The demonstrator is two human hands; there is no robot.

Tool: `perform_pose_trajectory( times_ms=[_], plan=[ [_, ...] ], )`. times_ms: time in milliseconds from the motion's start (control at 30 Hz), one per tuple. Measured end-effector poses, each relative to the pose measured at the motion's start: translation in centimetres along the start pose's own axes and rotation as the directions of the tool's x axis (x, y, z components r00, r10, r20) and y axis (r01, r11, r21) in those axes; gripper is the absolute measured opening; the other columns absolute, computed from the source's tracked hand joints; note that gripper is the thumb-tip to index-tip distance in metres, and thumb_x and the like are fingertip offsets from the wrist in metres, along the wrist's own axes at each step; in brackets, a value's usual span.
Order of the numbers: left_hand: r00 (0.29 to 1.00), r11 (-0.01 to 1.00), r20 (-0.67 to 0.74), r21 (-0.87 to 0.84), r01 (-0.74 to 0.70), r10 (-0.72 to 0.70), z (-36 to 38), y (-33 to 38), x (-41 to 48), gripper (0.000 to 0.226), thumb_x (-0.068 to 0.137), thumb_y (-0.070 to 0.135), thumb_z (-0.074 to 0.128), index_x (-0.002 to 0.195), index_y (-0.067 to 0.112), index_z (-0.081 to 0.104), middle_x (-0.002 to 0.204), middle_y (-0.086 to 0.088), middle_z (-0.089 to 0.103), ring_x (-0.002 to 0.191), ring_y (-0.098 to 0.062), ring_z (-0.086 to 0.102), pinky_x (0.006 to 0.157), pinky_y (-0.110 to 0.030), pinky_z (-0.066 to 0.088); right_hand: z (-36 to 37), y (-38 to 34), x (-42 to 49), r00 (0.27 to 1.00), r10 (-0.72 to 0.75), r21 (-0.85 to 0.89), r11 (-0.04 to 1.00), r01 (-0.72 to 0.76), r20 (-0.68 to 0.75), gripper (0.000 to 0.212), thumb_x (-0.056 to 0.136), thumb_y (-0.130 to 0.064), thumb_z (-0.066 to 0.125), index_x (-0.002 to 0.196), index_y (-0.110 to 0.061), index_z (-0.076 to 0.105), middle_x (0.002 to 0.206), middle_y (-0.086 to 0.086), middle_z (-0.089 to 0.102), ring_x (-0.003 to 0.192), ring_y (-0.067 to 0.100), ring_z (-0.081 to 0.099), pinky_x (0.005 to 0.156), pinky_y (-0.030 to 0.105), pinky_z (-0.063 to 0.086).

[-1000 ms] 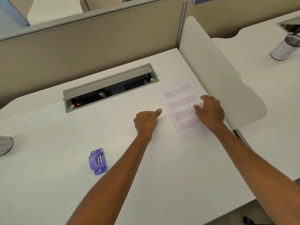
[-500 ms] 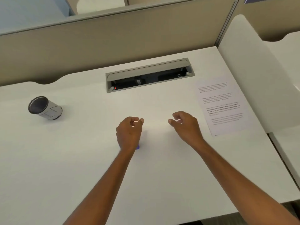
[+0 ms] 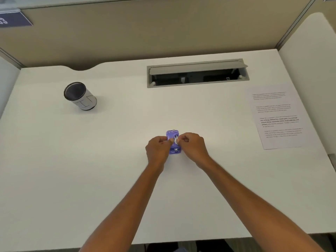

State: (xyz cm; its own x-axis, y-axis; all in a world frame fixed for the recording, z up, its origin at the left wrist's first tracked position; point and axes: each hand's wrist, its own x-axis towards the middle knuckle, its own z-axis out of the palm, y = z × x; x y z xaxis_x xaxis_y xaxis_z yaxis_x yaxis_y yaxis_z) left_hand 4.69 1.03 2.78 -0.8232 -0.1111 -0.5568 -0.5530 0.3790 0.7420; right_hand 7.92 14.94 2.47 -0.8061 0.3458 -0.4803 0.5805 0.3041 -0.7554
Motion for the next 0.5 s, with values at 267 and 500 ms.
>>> perform_pose_trajectory(
  times_ms=[267,500],
  plan=[
    [0.998,0.997,0.023,-0.05,-0.051,0.052,-0.6,0.1,0.1,0.021,0.094,0.014,0.074,0.085,-0.005,0.074,0.078,-0.014,0.074,0.073,-0.021,0.057,0.068,-0.035,0.048,1.9,-0.4,0.0,0.994,0.095,0.108,0.99,-0.088,-0.061,0.02,0.097,-0.012,0.065,0.089,0.002,0.078,0.096,0.022,0.079,0.075,0.022,0.058,0.069,0.035,0.046],
    [0.992,0.993,0.037,-0.004,-0.121,0.121,0.0,0.5,-0.6,0.022,0.094,0.018,0.077,0.079,0.001,0.076,0.074,-0.015,0.076,0.066,-0.018,0.055,0.066,-0.032,0.048,1.2,0.3,0.1,0.993,0.097,0.143,0.986,-0.088,-0.063,0.022,0.098,-0.014,0.066,0.085,-0.004,0.081,0.093,0.017,0.082,0.078,0.024,0.067,0.072,0.039,0.054]
  ],
)
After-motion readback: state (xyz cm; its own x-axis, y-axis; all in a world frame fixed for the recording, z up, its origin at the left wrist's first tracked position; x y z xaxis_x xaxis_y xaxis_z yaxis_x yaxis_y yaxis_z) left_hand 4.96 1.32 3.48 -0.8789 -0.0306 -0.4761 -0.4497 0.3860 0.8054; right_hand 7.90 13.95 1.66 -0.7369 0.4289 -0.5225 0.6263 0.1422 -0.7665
